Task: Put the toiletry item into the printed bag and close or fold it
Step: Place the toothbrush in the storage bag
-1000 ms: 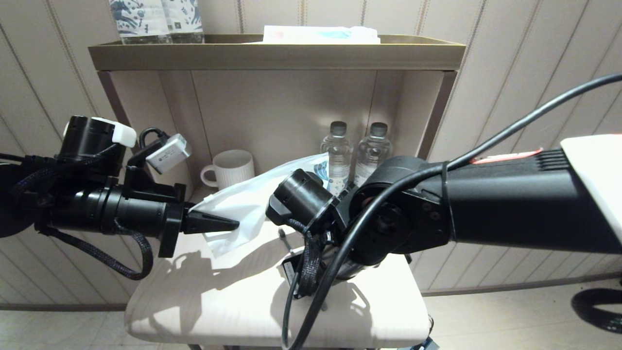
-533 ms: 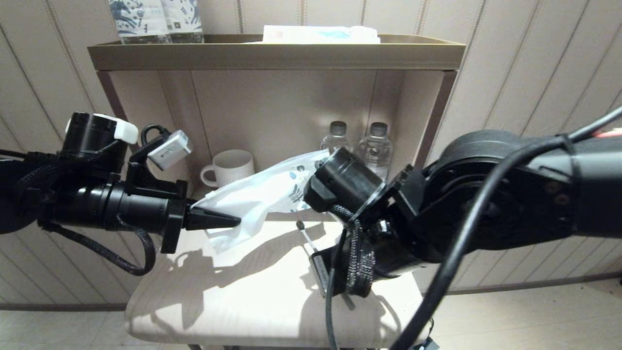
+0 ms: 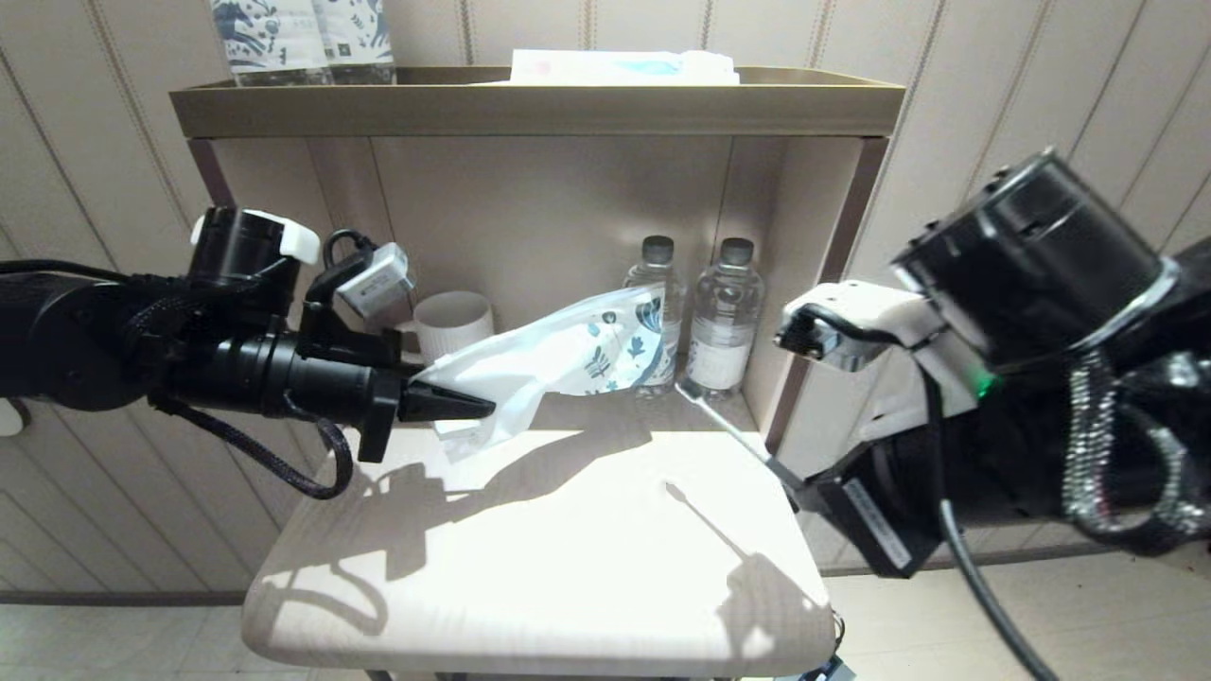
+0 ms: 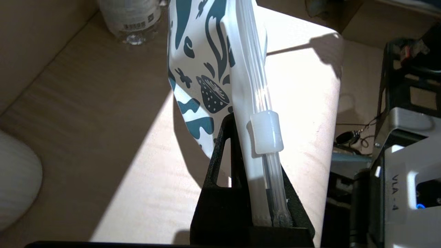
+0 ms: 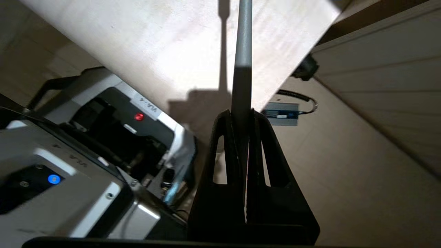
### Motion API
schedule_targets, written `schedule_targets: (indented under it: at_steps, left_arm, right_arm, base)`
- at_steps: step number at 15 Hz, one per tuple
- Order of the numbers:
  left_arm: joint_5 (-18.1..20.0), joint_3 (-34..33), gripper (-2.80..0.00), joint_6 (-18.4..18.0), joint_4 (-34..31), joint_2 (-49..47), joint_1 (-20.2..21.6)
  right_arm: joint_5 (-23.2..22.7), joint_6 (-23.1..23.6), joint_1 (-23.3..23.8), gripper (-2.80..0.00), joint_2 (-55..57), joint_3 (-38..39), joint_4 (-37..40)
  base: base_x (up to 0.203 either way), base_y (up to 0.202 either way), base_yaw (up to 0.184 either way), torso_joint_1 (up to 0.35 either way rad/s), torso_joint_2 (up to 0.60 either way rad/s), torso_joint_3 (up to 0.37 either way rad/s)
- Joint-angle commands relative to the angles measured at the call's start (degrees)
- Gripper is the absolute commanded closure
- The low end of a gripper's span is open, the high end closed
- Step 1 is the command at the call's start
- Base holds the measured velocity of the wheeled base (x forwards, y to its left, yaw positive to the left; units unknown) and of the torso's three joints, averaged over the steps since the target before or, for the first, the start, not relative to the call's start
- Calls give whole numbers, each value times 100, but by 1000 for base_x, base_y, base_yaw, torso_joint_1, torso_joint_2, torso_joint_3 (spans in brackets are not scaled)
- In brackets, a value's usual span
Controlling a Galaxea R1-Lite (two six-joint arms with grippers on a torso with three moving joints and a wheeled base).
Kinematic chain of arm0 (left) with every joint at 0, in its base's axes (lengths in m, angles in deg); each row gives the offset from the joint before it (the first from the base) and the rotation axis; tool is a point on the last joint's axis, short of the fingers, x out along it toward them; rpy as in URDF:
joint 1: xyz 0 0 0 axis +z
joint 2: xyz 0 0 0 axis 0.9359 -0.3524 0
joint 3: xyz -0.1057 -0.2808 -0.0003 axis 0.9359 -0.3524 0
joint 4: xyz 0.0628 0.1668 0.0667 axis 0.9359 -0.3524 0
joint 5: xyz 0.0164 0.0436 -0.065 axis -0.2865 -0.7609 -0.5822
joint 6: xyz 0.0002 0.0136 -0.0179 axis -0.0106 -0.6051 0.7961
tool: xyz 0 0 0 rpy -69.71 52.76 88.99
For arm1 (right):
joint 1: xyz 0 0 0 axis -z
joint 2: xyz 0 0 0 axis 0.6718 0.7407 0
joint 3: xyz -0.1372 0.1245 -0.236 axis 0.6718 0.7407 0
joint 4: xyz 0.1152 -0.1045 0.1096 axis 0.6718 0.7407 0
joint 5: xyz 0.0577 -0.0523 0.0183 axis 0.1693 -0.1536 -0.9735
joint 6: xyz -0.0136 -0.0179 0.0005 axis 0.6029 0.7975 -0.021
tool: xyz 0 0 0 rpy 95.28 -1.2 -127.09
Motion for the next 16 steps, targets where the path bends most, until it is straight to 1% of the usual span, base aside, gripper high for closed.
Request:
schedule_targets:
  at_steps: [1, 2, 4, 5, 6, 8, 10, 11, 12, 14, 15, 16]
  left_arm:
    - [-9, 161, 0, -210, 2, -253, -272]
    - [-188, 179, 0, -356, 5, -262, -424]
    - [-698, 145, 0, -736, 6, -256, -687]
    - [-889, 137, 0, -804, 6, -231, -809]
    - [-1111, 113, 0, -879, 6, -172, -920]
    - [-1381, -32, 0, -1057, 6, 67, -1057]
    - [-1735, -221, 0, -1260, 21, 253, -1214]
    - [-1933, -301, 0, -1316, 121, 279, -1284]
    - [-2173, -415, 0, -1354, 383, 286, -1362]
    - [-2530, -770, 0, -1510, 1158, 297, -1536]
    - [-2766, -910, 0, -1624, 1400, 311, -1629]
    - [-2965, -944, 0, -1682, 1477, 324, -1673]
  right_arm:
    - [-4, 1228, 404, 0, -454, -72, 19]
    - [-22, 1569, 515, 0, -425, -296, 39]
    - [-32, 1875, 555, 0, -297, -775, 160]
    - [-37, 2011, 556, 0, -198, -1051, 389]
    - [-44, 2121, 549, 0, -71, -1352, 708]
    - [-87, 2228, 463, 0, 191, -1933, 1286]
    - [-181, 2332, 242, 0, 406, -2309, 1867]
    - [-208, 2356, 133, 0, 511, -2478, 2229]
    - [-218, 2363, 13, 0, 585, -2653, 2574]
    - [-231, 2367, -188, 0, 703, -3032, 3157]
    - [-233, 2364, -210, 0, 715, -3039, 3217]
    - [-242, 2350, -233, 0, 715, -3031, 3264]
  base:
    - [0, 0, 0, 0, 0, 0]
    - [0, 0, 0, 0, 0, 0]
    - [0, 0, 0, 0, 0, 0]
    - [0, 0, 0, 0, 0, 0]
    - [0, 0, 0, 0, 0, 0]
    - [0, 0, 0, 0, 0, 0]
    - [0, 0, 0, 0, 0, 0]
    - [0, 0, 0, 0, 0, 0]
    - [0, 0, 0, 0, 0, 0]
    - [0, 0, 0, 0, 0, 0]
    - [0, 0, 0, 0, 0, 0]
    - [0, 0, 0, 0, 0, 0]
